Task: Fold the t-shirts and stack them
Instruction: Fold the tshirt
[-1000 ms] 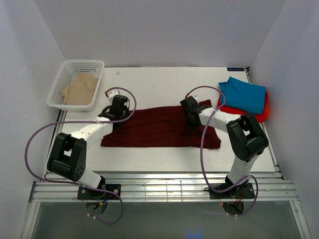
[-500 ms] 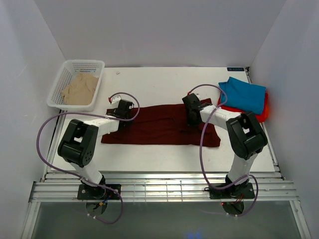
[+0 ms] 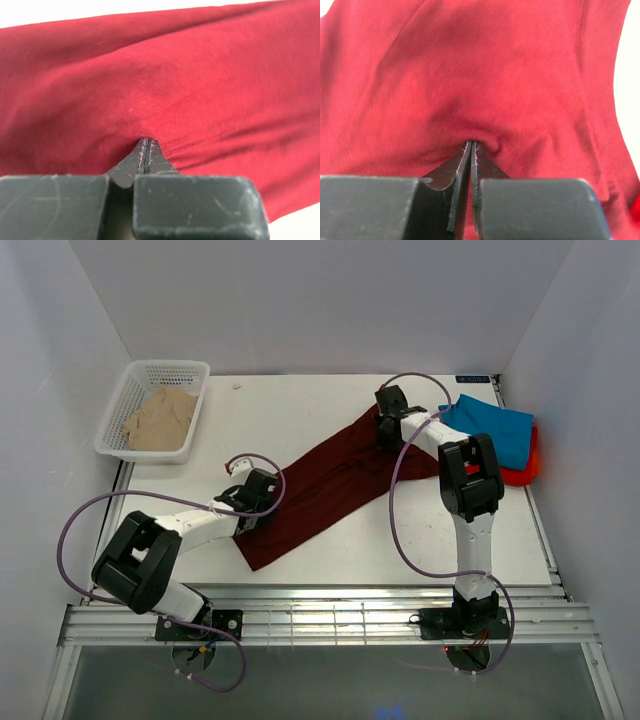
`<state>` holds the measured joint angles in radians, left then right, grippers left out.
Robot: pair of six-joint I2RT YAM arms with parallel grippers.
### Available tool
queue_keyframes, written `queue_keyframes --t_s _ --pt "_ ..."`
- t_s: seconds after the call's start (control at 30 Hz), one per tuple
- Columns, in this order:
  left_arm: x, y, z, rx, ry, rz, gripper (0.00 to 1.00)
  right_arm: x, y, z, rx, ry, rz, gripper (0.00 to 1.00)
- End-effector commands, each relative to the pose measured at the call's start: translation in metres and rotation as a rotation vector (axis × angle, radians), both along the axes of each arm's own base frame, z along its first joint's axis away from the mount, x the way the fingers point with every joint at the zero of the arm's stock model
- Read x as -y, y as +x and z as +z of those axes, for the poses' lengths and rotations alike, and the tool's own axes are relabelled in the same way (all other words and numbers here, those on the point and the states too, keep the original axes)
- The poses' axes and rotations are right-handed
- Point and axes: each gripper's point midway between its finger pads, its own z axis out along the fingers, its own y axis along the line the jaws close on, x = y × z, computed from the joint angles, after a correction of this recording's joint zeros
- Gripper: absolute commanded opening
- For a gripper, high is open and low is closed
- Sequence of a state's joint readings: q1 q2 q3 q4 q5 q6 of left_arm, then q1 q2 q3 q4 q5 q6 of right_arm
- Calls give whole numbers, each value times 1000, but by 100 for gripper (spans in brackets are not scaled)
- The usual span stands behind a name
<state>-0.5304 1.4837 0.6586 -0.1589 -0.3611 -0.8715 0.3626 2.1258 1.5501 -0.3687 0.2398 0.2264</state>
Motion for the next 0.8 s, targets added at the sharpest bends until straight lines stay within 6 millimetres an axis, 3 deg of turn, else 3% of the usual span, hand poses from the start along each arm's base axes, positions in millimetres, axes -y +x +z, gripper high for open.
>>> queue_keyframes --t_s 0.0,0.03,0.07,0.13,0.2,0.27,0.4,0.47,0.5,0.53,0.57,0.6,0.63,0.67,0.7,0.73,0.77 --pt "9 -60 -21 -169 -35 -21 0 4 17 -32 -84 -42 62 8" --pt "16 -64 -21 -173 -56 -32 0 0 23 -44 -97 -43 75 8" --pt "23 -67 -18 -172 -75 -40 0 -8 46 -26 -41 -21 80 8" --pt "42 -78 -12 -175 -103 -73 0 -11 58 -34 -45 -28 78 8" --pt "61 -85 -6 -174 -125 -103 0 -16 84 -15 27 -3 72 8" --pt "74 -89 -1 -171 -146 -126 0 -21 97 -13 57 29 76 8" --pt "113 -97 12 -132 -166 -227 0 -32 122 12 168 139 106 10" --pt "125 -92 22 -88 -158 -251 0 -37 131 38 256 183 127 14" --pt "139 -88 36 -53 -178 -276 0 -37 133 49 290 190 138 15" --pt "145 -84 46 -23 -180 -301 0 -37 134 78 370 202 148 17" --pt "149 -78 56 8 -181 -308 0 -37 134 93 411 204 157 18" --pt "160 -70 76 52 -203 -320 0 -35 132 109 451 199 171 19" --pt "163 -65 87 80 -207 -329 0 -35 127 152 531 206 181 20" --pt "165 -60 102 124 -201 -346 0 -30 120 154 545 201 181 21" --pt "167 -56 114 153 -208 -351 0 -28 116 173 594 207 183 22" --pt "173 -50 134 198 -232 -359 0 -26 104 210 658 224 189 23" --pt "175 -47 146 227 -239 -367 0 -25 92 203 637 226 198 28"
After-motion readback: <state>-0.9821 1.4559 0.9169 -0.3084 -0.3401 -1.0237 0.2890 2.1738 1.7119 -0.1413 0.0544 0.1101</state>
